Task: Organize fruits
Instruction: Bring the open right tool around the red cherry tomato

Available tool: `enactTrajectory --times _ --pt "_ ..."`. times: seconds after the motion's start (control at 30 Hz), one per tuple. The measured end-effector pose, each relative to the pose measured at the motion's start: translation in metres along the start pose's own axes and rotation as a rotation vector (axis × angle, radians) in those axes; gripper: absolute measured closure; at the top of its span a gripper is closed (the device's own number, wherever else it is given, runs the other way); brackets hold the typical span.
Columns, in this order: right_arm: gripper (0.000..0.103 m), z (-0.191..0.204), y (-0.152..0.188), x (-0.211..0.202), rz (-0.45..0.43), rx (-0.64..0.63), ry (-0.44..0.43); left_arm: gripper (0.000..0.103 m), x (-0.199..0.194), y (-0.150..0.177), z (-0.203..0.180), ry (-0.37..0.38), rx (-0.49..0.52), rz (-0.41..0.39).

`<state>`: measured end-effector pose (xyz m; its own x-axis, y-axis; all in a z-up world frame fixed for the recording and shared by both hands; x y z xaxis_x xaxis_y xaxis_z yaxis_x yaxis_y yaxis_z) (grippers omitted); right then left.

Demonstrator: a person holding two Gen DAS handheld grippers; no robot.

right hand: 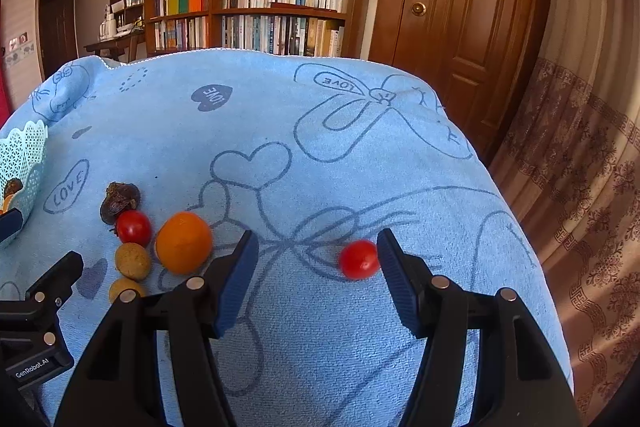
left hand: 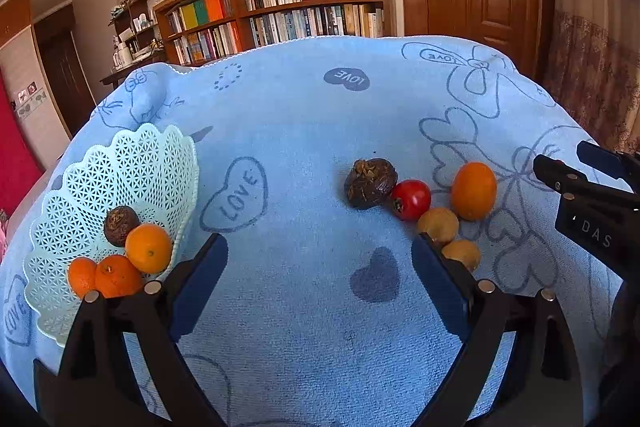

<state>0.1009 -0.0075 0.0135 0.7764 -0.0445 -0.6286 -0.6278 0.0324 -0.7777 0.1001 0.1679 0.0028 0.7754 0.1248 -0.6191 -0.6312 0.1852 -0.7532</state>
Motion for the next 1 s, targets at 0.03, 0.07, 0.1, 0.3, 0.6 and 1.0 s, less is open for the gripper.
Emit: enactTrajectory --times 0.03,0.07,0.1,0.3,0.6,1.0 --pt "0.041 0.0 0.0 0.001 0.003 0.0 0.0 0.009 0.001 0.0 0.0 0.001 -0.001 0.004" --pt "0.041 0.0 0.001 0.002 0.007 0.0 -0.001 0.009 0.002 0.001 0.0 0.002 0.0 0.007" --pt "0.041 -0.001 0.001 0.003 0.011 0.0 -0.001 0.009 0.003 0.001 0.0 0.005 0.001 0.011" --pt "0.041 -0.015 0.005 0.014 0.063 0.066 -0.042 0.009 0.007 0.002 -0.003 0.015 0.007 0.028" --pt "0.041 -0.049 0.012 0.031 0.129 0.239 -0.111 0.009 0.006 0.0 -0.002 0.047 -0.005 0.033" --pt "0.06 -0.04 0.015 0.039 0.15 0.189 -0.102 0.009 0.019 -0.014 0.003 0.06 -0.034 0.047"
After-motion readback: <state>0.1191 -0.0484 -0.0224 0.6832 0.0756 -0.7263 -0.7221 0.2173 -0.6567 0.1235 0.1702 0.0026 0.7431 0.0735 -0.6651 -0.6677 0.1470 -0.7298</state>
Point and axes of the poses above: each gripper's, at about its wrist camera, not at the fingertips, and x roughly the way its jaws point, z to its left, y to its underside, the point moved 5 cm from there along x, roughly the way its jaws point, and after that the axes turned 9 degrees about -y, right-handed, at the moved point
